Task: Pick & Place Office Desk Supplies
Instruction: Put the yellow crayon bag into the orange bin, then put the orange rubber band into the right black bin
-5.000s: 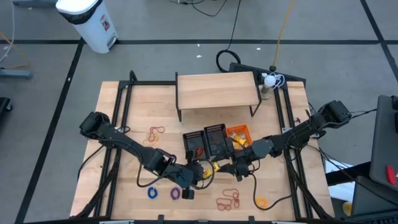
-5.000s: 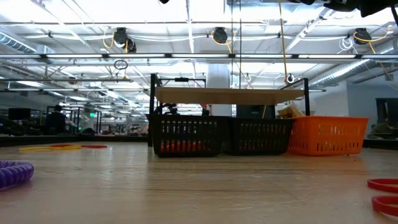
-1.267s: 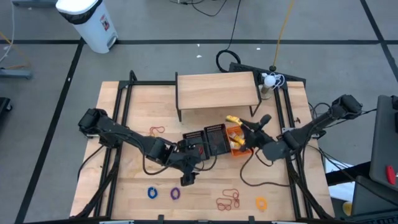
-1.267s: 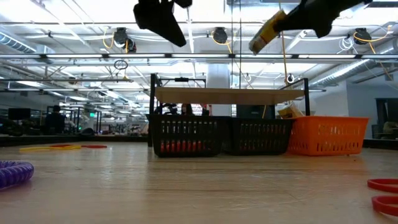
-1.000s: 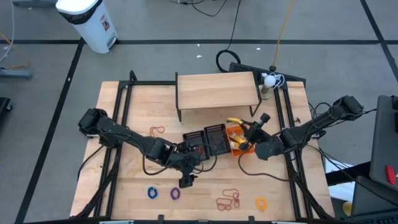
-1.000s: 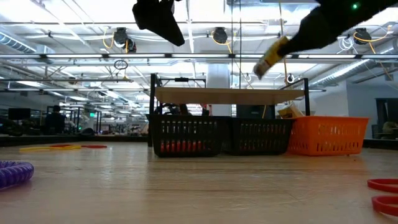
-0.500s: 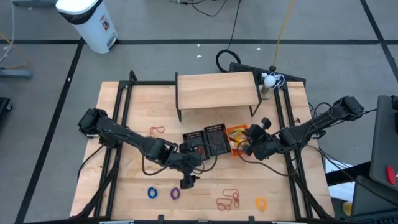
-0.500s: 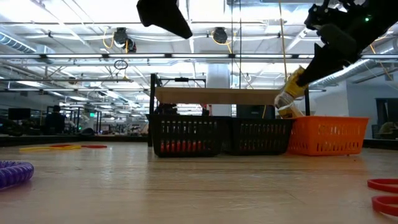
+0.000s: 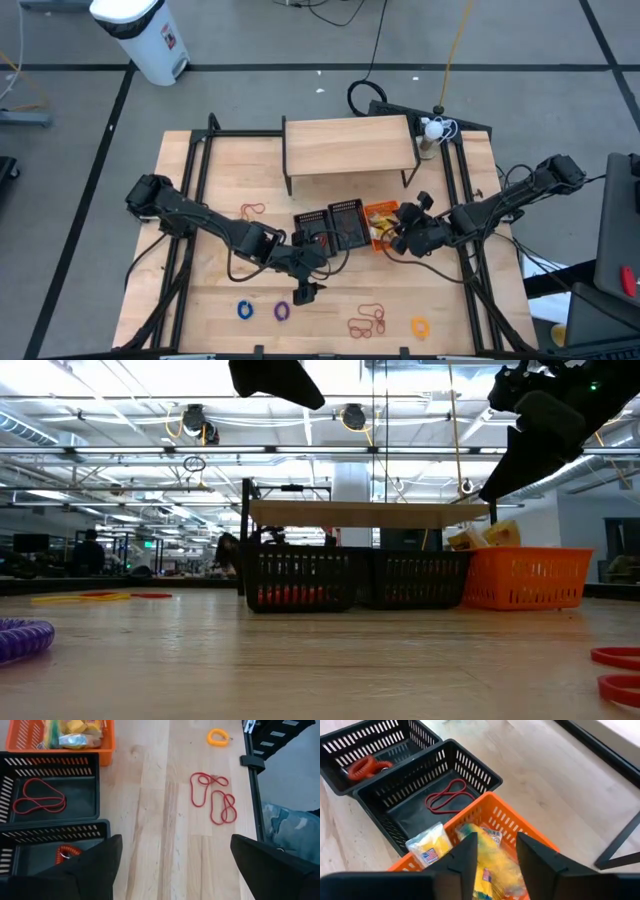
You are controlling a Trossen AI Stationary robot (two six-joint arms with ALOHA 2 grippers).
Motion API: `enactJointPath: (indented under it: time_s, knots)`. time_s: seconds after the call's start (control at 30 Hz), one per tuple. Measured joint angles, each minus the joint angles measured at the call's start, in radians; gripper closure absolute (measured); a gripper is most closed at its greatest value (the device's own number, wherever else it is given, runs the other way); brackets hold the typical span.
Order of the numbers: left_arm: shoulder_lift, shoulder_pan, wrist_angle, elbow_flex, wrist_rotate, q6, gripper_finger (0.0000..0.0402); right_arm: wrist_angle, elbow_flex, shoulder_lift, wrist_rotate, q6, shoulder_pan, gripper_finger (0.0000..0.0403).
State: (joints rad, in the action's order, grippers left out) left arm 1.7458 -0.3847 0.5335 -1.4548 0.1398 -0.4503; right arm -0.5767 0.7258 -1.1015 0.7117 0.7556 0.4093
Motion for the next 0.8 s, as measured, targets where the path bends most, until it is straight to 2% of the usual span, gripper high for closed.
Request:
enactJointPath:
  time_s: [0.2,0.37,0.57,0.8]
  knots:
    - [0.0,0.0,-0.009,0.0,0.0,0.0,0.0028,0.003,0.0,0.0,-0.003,-0.02,-0.001,0.0226]
    - [0.0,0.0,-0.02,0.0,0.001,0.0,0.0019,0.061,0.0,0.0,-0.007,-0.046,-0.001,0.0202]
    - [0.0,0.0,-0.066,0.0,0.001,0.0,0.0026,0.183,0.0,0.0,-0.007,-0.108,0.0,0.0197]
    - [0.0,0.0,-0.199,0.0,0.002,0.0,0.0036,0.37,0.0,0.0,-0.006,-0.192,-0.002,0.0204]
